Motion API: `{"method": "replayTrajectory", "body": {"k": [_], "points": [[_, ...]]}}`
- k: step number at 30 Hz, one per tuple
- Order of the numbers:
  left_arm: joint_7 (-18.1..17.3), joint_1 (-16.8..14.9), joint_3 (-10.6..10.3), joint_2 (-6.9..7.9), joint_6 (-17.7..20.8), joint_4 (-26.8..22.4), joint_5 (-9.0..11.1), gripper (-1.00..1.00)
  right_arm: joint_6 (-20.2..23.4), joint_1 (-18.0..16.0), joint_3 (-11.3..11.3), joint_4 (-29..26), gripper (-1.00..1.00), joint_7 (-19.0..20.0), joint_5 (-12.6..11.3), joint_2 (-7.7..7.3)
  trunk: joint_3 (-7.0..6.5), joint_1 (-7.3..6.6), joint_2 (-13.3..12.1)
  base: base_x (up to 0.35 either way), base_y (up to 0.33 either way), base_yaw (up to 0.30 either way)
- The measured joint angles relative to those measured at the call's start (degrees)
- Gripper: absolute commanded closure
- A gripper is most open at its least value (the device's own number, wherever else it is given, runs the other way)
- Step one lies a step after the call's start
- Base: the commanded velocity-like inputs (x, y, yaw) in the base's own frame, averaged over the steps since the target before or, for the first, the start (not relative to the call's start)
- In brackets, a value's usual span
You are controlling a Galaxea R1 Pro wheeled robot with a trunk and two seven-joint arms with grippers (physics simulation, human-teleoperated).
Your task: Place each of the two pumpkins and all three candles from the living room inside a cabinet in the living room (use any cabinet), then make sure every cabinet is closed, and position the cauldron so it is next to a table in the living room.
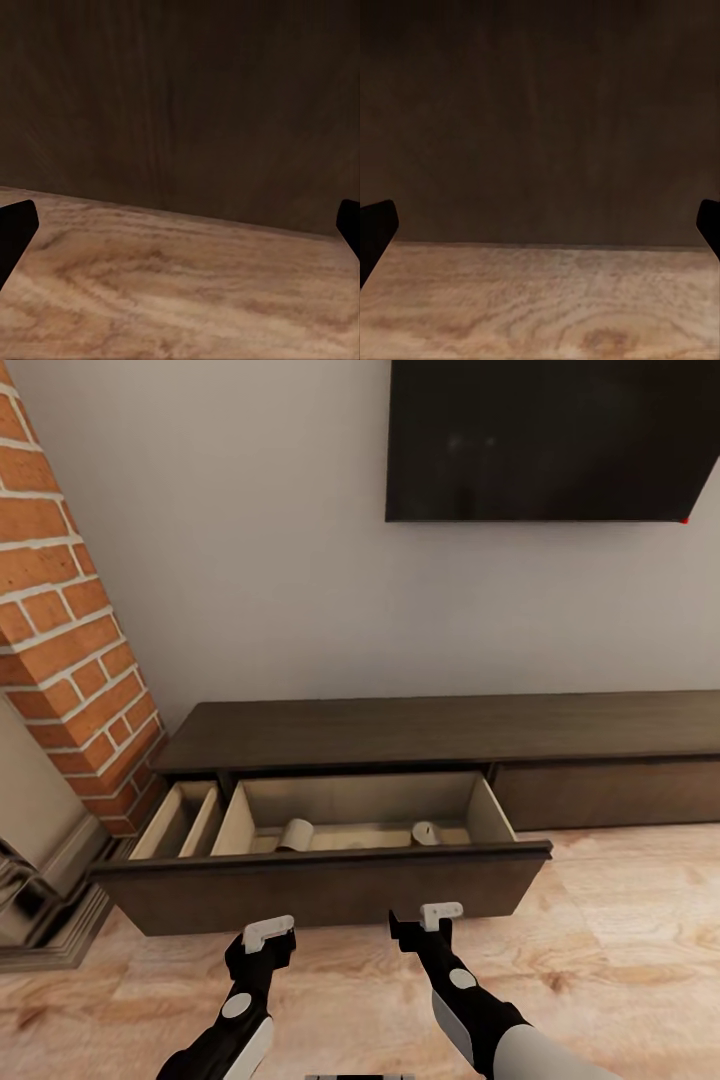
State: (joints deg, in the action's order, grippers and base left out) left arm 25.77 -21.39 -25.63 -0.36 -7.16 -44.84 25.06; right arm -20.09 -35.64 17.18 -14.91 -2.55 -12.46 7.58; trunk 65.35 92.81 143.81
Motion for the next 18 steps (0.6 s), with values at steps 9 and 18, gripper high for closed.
{"method": "replayTrajectory", "body": {"k": [9, 18], "points": [[0.0, 0.0, 0.0, -0.03, 0.0, 0.0, 0.0, -1.0, 0.0, 0.0, 0.0, 0.0, -1.0, 0.0, 0.0, 0.0, 0.0, 0.01, 0.0, 0.107, 0.0, 0.0], [0.0, 0.0, 0.0, 0.05, 0.0, 0.0, 0.0, -1.0, 0.0, 0.0, 0.1, 0.0, -1.0, 0.0, 0.1, 0.0, 0.0, 0.01, 0.0, 0.127, 0.0, 0.0]]}}
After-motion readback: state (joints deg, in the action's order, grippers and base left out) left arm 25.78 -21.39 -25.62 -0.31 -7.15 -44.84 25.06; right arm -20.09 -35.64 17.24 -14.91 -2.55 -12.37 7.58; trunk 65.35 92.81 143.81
